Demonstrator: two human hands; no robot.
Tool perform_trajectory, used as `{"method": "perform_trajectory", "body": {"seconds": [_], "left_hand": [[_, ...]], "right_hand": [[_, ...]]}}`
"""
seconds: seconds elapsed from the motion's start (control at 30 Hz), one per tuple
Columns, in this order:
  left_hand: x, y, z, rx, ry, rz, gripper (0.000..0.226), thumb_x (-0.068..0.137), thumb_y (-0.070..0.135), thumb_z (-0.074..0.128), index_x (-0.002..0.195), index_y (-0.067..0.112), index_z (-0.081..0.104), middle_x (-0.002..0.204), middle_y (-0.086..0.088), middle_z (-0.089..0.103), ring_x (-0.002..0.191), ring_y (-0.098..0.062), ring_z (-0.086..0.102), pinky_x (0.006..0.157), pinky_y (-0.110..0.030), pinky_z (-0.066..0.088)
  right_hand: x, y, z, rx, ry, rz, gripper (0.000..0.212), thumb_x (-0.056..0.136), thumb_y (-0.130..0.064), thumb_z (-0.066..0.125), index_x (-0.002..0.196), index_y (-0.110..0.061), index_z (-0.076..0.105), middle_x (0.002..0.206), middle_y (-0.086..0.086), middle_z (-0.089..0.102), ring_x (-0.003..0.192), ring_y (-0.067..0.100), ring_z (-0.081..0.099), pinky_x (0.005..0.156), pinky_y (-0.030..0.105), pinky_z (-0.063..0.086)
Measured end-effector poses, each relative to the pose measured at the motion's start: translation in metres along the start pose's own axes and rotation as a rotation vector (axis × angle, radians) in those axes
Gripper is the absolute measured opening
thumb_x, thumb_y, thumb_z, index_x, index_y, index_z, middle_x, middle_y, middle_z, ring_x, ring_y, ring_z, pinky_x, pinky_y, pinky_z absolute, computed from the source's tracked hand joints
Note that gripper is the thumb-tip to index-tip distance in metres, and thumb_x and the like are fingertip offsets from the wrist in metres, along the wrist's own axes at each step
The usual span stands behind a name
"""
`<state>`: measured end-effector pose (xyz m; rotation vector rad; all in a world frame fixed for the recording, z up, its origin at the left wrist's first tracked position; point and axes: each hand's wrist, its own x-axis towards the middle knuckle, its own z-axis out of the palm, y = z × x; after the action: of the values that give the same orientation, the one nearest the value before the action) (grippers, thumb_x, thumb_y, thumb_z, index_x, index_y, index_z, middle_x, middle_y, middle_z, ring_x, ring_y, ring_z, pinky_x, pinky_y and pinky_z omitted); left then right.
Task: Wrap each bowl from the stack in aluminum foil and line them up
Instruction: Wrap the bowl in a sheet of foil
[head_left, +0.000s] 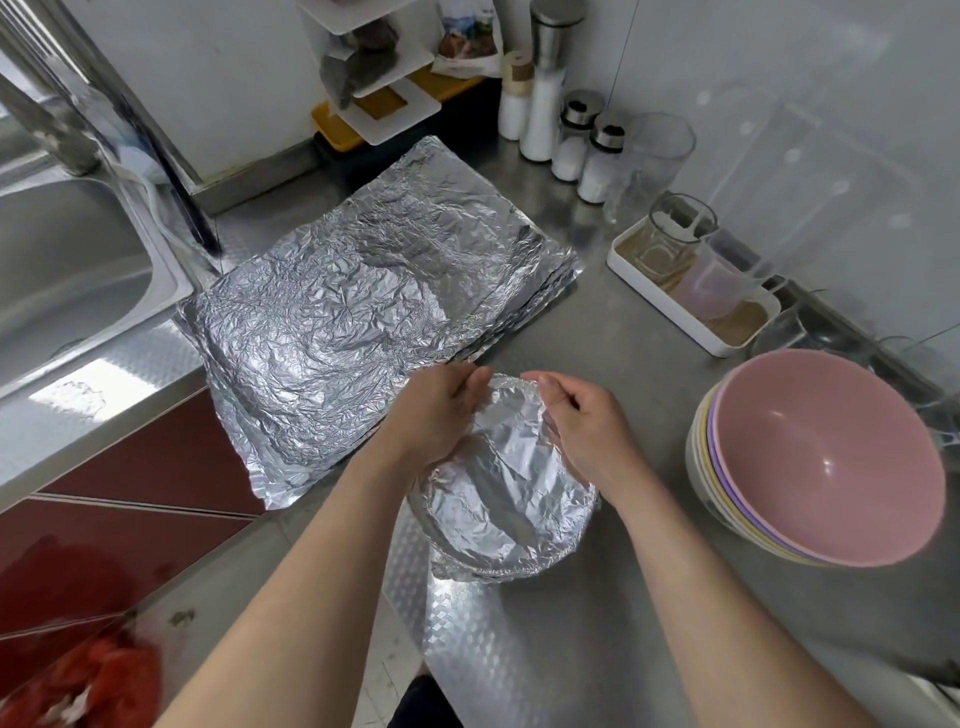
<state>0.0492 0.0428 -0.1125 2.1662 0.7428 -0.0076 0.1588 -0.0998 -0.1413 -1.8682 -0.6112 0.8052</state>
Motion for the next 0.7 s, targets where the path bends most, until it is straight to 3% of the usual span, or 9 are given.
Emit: {"method": "perform_trajectory", "body": {"seconds": [0.07, 0.1, 0.17, 0.2, 0.23, 0.33, 0.43, 0.57, 0.7], "left_hand": [[-0.002, -0.001, 0.0, -0.02, 0.019, -0.01, 0.037, 0.104, 0.033, 0.04, 0.069, 0.026, 0.049, 0.057, 0.011, 0.047, 0.054, -0.015, 0.055, 0.06, -0.033, 0.044], [-0.002, -0.002, 0.001, -0.039, 0.022, -0.023, 0.037, 0.104, 0.034, 0.04, 0.069, 0.026, 0.049, 0.056, 0.012, 0.046, 0.058, -0.021, 0.061, 0.061, -0.036, 0.047], [-0.003, -0.005, 0.002, -0.064, 0.064, -0.072, 0.038, 0.104, 0.036, 0.04, 0.07, 0.023, 0.051, 0.055, 0.01, 0.046, 0.063, -0.028, 0.066, 0.062, -0.037, 0.048], [-0.005, -0.007, 0.003, -0.069, 0.118, -0.104, 0.039, 0.104, 0.036, 0.04, 0.07, 0.021, 0.052, 0.055, 0.006, 0.048, 0.062, -0.028, 0.063, 0.06, -0.036, 0.046], [-0.008, -0.008, 0.004, -0.075, 0.188, -0.133, 0.042, 0.104, 0.034, 0.04, 0.068, 0.017, 0.052, 0.055, 0.003, 0.048, 0.058, -0.026, 0.058, 0.058, -0.034, 0.041], [-0.018, -0.01, 0.007, -0.21, 0.338, -0.224, 0.039, 0.105, 0.028, 0.041, 0.071, 0.016, 0.054, 0.063, 0.001, 0.053, 0.06, -0.018, 0.048, 0.06, -0.032, 0.035], [-0.026, -0.009, 0.008, -0.458, 0.363, -0.306, 0.024, 0.102, 0.028, 0.049, 0.118, 0.024, 0.066, 0.094, 0.013, 0.066, 0.09, -0.007, 0.062, 0.088, -0.03, 0.047], [-0.027, -0.009, 0.012, -0.725, 0.303, -0.312, 0.034, 0.101, 0.029, 0.05, 0.134, 0.027, 0.059, 0.133, 0.007, 0.06, 0.12, -0.011, 0.057, 0.107, -0.038, 0.043], [-0.026, -0.006, 0.017, -0.794, 0.3, -0.29, 0.03, 0.105, 0.029, 0.043, 0.127, 0.026, 0.064, 0.119, 0.002, 0.07, 0.113, -0.017, 0.064, 0.103, -0.045, 0.047]], "right_hand": [[0.001, -0.003, 0.0, 0.058, -0.025, 0.011, 0.026, 0.103, -0.027, 0.043, 0.115, -0.023, 0.066, 0.041, -0.018, 0.039, 0.039, -0.001, 0.036, 0.047, 0.015, 0.03], [0.001, -0.004, -0.003, 0.096, -0.041, 0.011, 0.026, 0.103, -0.028, 0.044, 0.118, -0.022, 0.065, 0.047, -0.021, 0.047, 0.043, -0.005, 0.043, 0.05, 0.012, 0.035], [-0.003, -0.002, -0.011, 0.202, -0.019, 0.027, 0.034, 0.098, -0.037, 0.047, 0.126, -0.023, 0.06, 0.097, -0.021, 0.069, 0.084, -0.014, 0.06, 0.08, 0.009, 0.047], [-0.006, 0.002, -0.015, 0.279, 0.029, 0.049, 0.039, 0.095, -0.043, 0.047, 0.127, -0.026, 0.059, 0.12, -0.013, 0.066, 0.107, -0.008, 0.058, 0.099, 0.018, 0.044], [-0.01, 0.008, -0.019, 0.371, 0.081, 0.077, 0.039, 0.094, -0.045, 0.046, 0.126, -0.028, 0.059, 0.129, -0.006, 0.062, 0.118, 0.001, 0.056, 0.109, 0.029, 0.04], [-0.02, 0.024, -0.017, 0.627, 0.142, 0.171, 0.036, 0.1, -0.035, 0.045, 0.128, -0.019, 0.06, 0.13, 0.003, 0.063, 0.124, 0.016, 0.056, 0.112, 0.045, 0.037], [-0.023, 0.024, -0.005, 0.735, 0.138, 0.215, 0.038, 0.102, -0.033, 0.043, 0.134, -0.017, 0.057, 0.131, 0.006, 0.062, 0.123, 0.023, 0.057, 0.109, 0.05, 0.04], [-0.017, 0.014, 0.004, 0.793, 0.162, 0.236, 0.04, 0.1, -0.038, 0.044, 0.135, -0.023, 0.054, 0.133, 0.004, 0.061, 0.123, 0.022, 0.057, 0.108, 0.049, 0.04], [-0.016, 0.009, 0.012, 0.742, 0.249, 0.237, 0.036, 0.098, -0.037, 0.05, 0.127, -0.02, 0.063, 0.128, 0.005, 0.064, 0.122, 0.023, 0.058, 0.108, 0.049, 0.041]]}}
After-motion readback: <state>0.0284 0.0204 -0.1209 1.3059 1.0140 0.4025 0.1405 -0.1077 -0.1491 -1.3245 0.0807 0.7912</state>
